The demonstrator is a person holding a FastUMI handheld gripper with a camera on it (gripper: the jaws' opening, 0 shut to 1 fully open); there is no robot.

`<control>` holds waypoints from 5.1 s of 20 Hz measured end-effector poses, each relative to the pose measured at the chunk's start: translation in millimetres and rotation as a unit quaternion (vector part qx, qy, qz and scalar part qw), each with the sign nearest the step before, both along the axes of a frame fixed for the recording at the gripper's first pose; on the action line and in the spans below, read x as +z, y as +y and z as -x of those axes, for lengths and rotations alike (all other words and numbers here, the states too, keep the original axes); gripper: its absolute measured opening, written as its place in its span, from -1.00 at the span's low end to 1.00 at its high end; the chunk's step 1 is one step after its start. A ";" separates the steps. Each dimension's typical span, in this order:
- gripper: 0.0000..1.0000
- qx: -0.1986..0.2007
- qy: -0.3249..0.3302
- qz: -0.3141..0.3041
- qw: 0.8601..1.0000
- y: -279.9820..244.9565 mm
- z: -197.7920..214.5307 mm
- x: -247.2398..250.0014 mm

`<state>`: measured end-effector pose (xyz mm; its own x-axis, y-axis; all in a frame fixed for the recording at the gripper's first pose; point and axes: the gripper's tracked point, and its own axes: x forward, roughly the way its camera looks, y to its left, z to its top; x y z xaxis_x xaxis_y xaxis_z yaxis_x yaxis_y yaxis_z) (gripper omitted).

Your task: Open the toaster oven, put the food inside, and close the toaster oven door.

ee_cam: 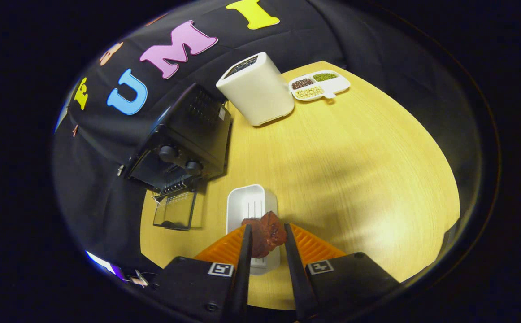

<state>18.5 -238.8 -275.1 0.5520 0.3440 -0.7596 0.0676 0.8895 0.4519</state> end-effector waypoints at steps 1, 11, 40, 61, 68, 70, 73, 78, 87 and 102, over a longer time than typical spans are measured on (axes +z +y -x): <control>-0.20 0.000 0.008 -0.003 1.000 -1.4 -0.9 -3.3; -0.72 0.017 0.007 -0.047 0.999 7.7 -3.9 16.2; -0.72 -0.081 -0.133 -0.111 0.982 265.7 -17.5 117.8; -0.72 -0.230 -0.196 -0.180 0.936 307.5 -154.5 38.8; -0.63 -0.224 -0.207 -0.114 0.946 306.3 -150.2 28.5; -0.02 -0.214 -0.214 -0.081 0.950 301.6 -144.6 29.8; 0.79 -0.206 -0.215 -0.033 0.954 291.5 -136.8 29.1; 0.96 -0.154 -0.219 0.067 0.961 280.3 -107.7 35.3; 0.97 -0.024 -0.144 0.221 0.964 275.2 -9.6 21.3; 0.99 0.062 -0.056 0.251 0.964 300.6 29.4 -61.0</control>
<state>-11.0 61.8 -336.1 0.6193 0.0163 -0.7850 -0.0770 0.9962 -0.0400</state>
